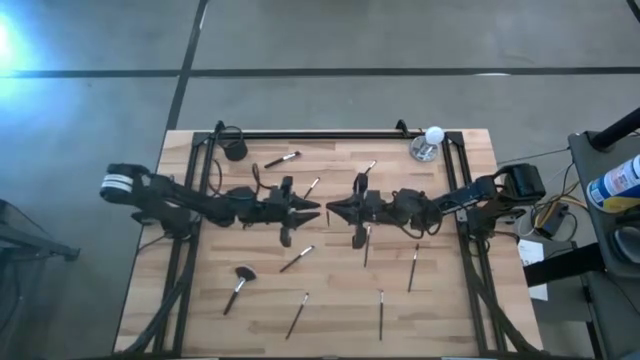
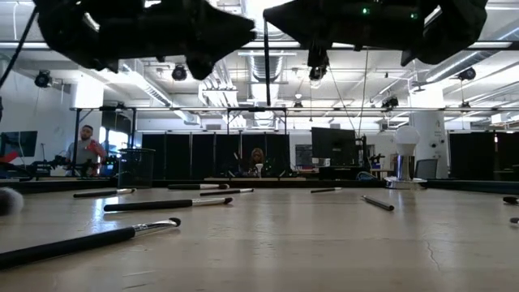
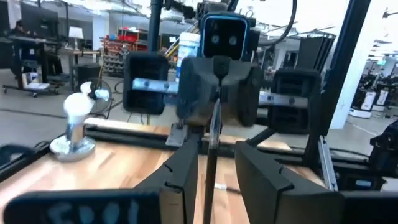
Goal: Pick & Place Makeup Supplies
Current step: Put the makeup brush into the makeup holder
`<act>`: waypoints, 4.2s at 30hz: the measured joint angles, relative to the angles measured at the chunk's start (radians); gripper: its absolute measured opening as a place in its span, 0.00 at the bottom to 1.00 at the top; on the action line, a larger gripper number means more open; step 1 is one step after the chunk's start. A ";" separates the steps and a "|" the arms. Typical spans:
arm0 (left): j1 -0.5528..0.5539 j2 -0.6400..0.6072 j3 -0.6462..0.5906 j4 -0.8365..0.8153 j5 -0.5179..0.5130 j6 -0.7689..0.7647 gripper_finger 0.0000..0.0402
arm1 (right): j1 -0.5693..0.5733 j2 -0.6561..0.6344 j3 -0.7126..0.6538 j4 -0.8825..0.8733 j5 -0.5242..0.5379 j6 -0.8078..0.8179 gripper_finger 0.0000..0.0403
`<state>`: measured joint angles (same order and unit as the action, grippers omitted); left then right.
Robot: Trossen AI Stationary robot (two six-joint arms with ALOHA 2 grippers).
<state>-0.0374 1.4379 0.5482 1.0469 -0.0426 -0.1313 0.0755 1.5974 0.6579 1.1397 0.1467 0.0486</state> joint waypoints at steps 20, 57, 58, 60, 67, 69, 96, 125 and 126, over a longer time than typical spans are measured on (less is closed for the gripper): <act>-0.065 0.090 0.100 -0.013 -0.052 0.041 0.03 | 0.065 0.006 0.002 0.002 0.013 0.008 0.02; 0.729 -0.499 -0.198 -0.342 -0.421 0.091 0.02 | -0.124 -0.001 -0.038 -0.167 0.079 -0.053 0.02; 0.762 -0.492 -0.205 -0.323 -0.419 0.085 0.02 | -0.135 -0.001 -0.038 -0.164 0.074 -0.053 0.02; 0.821 -0.473 -0.212 -0.299 -0.419 0.082 0.02 | -0.158 -0.001 -0.038 -0.159 0.039 -0.058 0.02; 0.910 -0.409 -0.208 -0.245 -0.421 0.081 0.02 | -0.204 -0.001 -0.037 -0.154 0.002 -0.075 0.02; 0.916 -0.387 -0.209 -0.247 -0.433 0.082 0.02 | -0.208 -0.001 -0.036 -0.153 0.001 -0.084 0.02; 0.949 -0.132 -0.209 -0.165 -0.580 0.072 0.19 | -0.206 -0.001 0.014 -0.103 0.002 -0.128 0.02; -0.187 -0.624 -0.209 -1.265 -0.729 -0.412 0.00 | -0.171 0.003 -0.010 -0.191 0.009 -0.104 0.02; -0.228 -0.610 -0.209 -1.268 -0.731 -0.441 0.00 | -0.171 0.003 -0.011 -0.191 0.009 -0.104 0.02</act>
<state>-0.2651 0.8277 0.3393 -0.2213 -0.7736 -0.5726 -0.0956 1.6009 0.6465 0.9486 0.1558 -0.0555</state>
